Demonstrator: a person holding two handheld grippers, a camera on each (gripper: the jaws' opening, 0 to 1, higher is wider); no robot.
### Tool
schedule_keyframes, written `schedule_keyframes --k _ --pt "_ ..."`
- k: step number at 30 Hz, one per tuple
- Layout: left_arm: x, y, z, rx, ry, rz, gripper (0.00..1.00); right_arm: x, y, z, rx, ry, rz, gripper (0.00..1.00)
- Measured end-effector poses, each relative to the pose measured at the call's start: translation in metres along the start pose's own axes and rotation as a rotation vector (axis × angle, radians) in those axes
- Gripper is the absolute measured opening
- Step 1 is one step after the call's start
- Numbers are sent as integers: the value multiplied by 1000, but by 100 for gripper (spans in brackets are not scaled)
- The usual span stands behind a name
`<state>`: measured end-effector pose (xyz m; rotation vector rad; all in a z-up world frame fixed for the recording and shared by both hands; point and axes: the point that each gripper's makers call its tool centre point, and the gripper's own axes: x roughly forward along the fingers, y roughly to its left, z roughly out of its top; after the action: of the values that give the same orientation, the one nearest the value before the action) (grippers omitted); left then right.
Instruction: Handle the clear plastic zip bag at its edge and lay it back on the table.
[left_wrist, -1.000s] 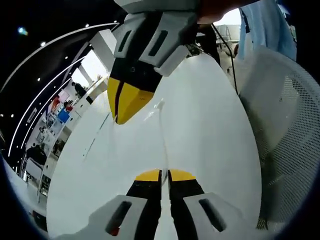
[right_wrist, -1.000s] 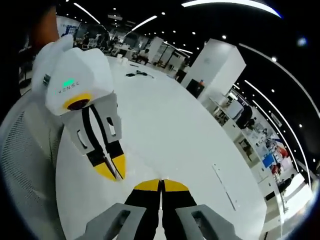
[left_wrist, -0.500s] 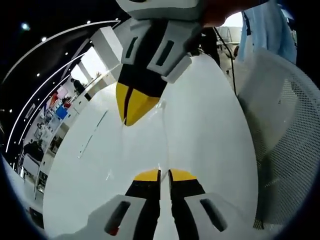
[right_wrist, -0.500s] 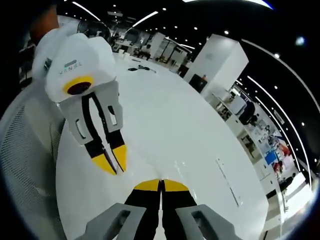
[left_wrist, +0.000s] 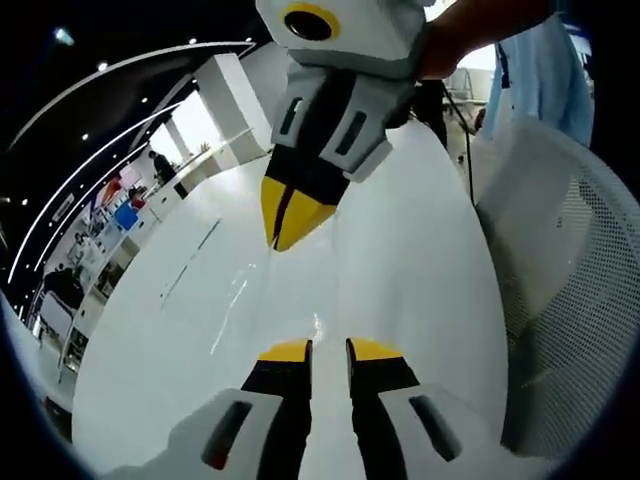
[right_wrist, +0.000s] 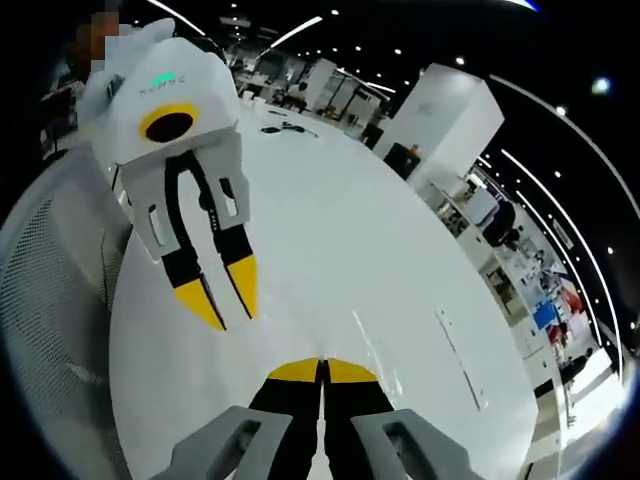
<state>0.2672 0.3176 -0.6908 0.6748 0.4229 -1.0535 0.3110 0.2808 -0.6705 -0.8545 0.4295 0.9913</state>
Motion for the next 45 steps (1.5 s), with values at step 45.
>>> schedule_keyframes --k 45 --pt "-37 7 -30 -116 -12 77 11 16 11 -18 -25 50 27 0"
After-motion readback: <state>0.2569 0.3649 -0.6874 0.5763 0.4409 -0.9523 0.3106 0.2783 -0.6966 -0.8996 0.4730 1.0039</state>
